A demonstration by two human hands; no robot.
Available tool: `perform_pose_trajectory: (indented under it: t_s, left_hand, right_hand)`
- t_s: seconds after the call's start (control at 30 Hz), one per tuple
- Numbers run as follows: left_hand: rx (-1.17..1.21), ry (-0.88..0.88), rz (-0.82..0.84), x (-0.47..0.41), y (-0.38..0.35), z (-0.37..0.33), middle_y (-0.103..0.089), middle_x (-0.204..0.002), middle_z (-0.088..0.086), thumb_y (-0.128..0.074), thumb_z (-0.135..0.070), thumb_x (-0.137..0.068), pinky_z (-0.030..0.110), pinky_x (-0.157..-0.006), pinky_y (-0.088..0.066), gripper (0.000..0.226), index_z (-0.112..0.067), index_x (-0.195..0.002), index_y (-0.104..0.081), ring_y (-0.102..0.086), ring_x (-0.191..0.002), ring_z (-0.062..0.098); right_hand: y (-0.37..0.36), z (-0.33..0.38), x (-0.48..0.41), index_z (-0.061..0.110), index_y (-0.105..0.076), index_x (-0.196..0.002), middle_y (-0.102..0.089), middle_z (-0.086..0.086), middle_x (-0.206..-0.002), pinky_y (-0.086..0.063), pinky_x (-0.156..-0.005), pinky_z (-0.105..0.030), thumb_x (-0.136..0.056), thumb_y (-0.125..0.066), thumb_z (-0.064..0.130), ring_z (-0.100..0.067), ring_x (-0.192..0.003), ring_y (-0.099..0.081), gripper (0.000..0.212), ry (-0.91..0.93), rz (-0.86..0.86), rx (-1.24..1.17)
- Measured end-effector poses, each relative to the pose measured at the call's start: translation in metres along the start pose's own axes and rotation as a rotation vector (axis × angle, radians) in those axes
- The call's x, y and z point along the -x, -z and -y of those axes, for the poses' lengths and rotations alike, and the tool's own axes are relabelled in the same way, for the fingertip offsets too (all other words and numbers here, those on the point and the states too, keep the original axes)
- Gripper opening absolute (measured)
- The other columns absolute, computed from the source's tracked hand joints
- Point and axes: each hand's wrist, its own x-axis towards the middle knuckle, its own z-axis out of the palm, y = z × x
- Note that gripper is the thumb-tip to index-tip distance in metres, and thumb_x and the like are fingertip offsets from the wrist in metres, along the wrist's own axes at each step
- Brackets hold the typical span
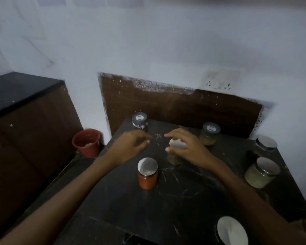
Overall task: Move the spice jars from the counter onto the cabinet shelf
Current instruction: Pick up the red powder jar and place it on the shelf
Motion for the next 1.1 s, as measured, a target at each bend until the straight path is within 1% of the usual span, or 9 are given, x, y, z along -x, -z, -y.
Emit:
perform_pose_trajectory:
  t_s: [0.13,0.2,0.3,0.5,0.67,0.77,0.87,0.97,1.1]
  left_hand:
    - [-0.062,0.147,0.183,0.037,-0.056,0.031,-0.054,-0.13,0.0,-0.058,-0.016,-0.089,0.031,-0.101,-0.042,0.034,-0.017,-0.123,-0.058,-0.052,-0.116,0.014]
    - [-0.129,0.183,0.25,0.05,-0.077,0.04,-0.041,-0.144,-0.002,-0.056,-0.016,-0.088,0.024,-0.103,-0.034,0.045,-0.019,-0.132,-0.05,-0.041,-0.129,0.014]
    - [-0.227,0.176,0.317,0.061,-0.097,0.05,-0.027,-0.153,-0.002,-0.054,-0.019,-0.087,0.031,-0.109,-0.031,0.054,-0.023,-0.139,-0.041,-0.029,-0.138,0.016]
    - [-0.257,0.116,0.247,0.069,-0.104,0.054,-0.034,-0.15,0.006,-0.036,-0.033,-0.081,0.039,-0.105,-0.037,0.058,-0.018,-0.137,-0.045,-0.034,-0.137,0.024]
    - [-0.234,0.073,0.281,0.074,-0.11,0.063,-0.02,-0.156,0.004,-0.055,-0.015,-0.081,0.038,-0.117,-0.021,0.067,-0.019,-0.144,-0.031,-0.017,-0.144,0.021]
    - [-0.166,0.052,0.295,0.072,-0.1,0.065,-0.006,-0.157,-0.006,-0.061,-0.027,-0.081,0.036,-0.119,-0.012,0.08,-0.026,-0.148,-0.018,-0.004,-0.145,0.012]
    - [-0.117,-0.004,0.264,0.063,-0.08,0.055,0.01,-0.152,-0.016,-0.069,-0.043,-0.075,0.033,-0.117,-0.003,0.1,-0.031,-0.146,0.0,0.009,-0.143,0.006]
    - [-0.075,-0.12,0.216,0.055,-0.055,0.033,0.023,-0.153,-0.019,-0.067,-0.058,-0.068,0.031,-0.114,0.006,0.117,-0.04,-0.143,0.02,0.018,-0.142,0.005]
    - [-0.053,-0.22,0.176,0.052,-0.035,-0.001,0.028,-0.152,-0.017,-0.069,-0.061,-0.066,0.03,-0.114,0.009,0.124,-0.038,-0.141,0.028,0.018,-0.143,0.006]
  right_hand:
    - [-0.06,-0.038,0.006,0.02,-0.054,-0.124,-0.048,0.003,-0.126,-0.031,-0.093,-0.009,-0.08,-0.07,0.023,-0.004,-0.116,-0.041,0.047,-0.107,0.088,0.013]
    - [-0.088,-0.058,0.003,0.02,-0.052,-0.126,-0.046,0.001,-0.13,-0.033,-0.101,-0.019,-0.078,-0.071,0.023,-0.01,-0.121,-0.041,0.052,-0.156,0.1,0.038]
    - [-0.122,-0.077,-0.004,0.021,-0.046,-0.131,-0.041,0.0,-0.134,-0.034,-0.106,-0.03,-0.074,-0.074,0.023,-0.015,-0.125,-0.039,0.064,-0.224,0.109,-0.02]
    - [-0.168,-0.089,-0.013,0.015,-0.03,-0.143,-0.031,-0.003,-0.146,-0.033,-0.109,-0.033,-0.07,-0.078,0.023,-0.017,-0.133,-0.033,0.087,-0.299,0.107,-0.189]
    - [-0.172,-0.095,-0.014,0.017,-0.04,-0.136,-0.042,-0.003,-0.14,-0.038,-0.106,-0.04,-0.065,-0.081,0.023,-0.018,-0.129,-0.04,0.082,-0.348,0.039,-0.236]
    - [-0.153,-0.085,-0.016,0.022,-0.049,-0.127,-0.051,0.002,-0.13,-0.045,-0.098,-0.036,-0.06,-0.084,0.023,-0.014,-0.12,-0.048,0.075,-0.351,0.025,-0.302]
    - [-0.115,-0.058,-0.017,0.02,-0.051,-0.124,-0.053,0.006,-0.123,-0.044,-0.088,-0.019,-0.067,-0.081,0.018,-0.007,-0.112,-0.048,0.064,-0.327,0.042,-0.443]
    - [-0.076,-0.029,-0.013,0.023,-0.053,-0.124,-0.054,0.007,-0.123,-0.045,-0.091,-0.026,-0.074,-0.074,0.025,-0.009,-0.113,-0.05,0.055,-0.286,0.046,-0.497]
    - [-0.035,-0.003,0.002,0.03,-0.057,-0.116,-0.053,0.01,-0.116,-0.05,-0.072,-0.024,-0.081,-0.065,0.03,-0.006,-0.104,-0.052,0.036,-0.293,0.053,-0.56]
